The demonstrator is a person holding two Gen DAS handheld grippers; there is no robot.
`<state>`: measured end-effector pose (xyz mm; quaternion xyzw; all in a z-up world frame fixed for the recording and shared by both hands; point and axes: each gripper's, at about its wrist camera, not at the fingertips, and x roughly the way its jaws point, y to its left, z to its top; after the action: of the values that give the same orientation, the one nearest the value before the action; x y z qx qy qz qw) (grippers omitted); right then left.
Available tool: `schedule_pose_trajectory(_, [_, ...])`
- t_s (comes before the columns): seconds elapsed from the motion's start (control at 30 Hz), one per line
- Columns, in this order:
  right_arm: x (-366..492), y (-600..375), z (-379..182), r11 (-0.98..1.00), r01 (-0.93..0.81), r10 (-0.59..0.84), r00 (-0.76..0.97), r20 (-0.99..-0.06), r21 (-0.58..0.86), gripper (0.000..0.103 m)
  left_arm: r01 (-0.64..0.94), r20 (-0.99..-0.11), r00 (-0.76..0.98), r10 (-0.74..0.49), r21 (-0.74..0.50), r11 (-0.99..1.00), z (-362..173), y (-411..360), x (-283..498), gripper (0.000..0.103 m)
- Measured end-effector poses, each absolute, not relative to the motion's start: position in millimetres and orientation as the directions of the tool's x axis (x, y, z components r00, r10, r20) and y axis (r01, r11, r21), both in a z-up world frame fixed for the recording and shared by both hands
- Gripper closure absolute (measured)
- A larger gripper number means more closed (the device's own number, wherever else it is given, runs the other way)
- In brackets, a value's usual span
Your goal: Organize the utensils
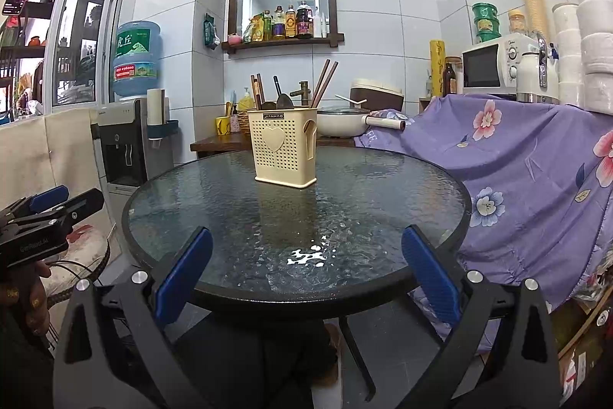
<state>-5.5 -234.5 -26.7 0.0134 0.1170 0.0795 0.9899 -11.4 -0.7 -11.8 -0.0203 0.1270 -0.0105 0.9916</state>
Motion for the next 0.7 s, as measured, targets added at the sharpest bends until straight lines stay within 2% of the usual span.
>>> schedule_pose_trajectory(0.47, [-3.1, -235.0, -27.8, 0.987, -0.154, 0.161, 0.958, -0.239, 0.049, 0.006, 0.014, -0.279, 0.96, -0.032, -0.067, 0.998, -14.4, 3.8, -8.2, 0.006])
schedule_pose_trajectory(0.7, [-3.5, -234.2, -26.8, 0.987, -0.154, 0.161, 0.958, -0.237, 0.047, 0.006, -0.003, -0.274, 0.962, -0.009, -0.042, 0.999, -13.3, 1.4, -8.9, 0.006])
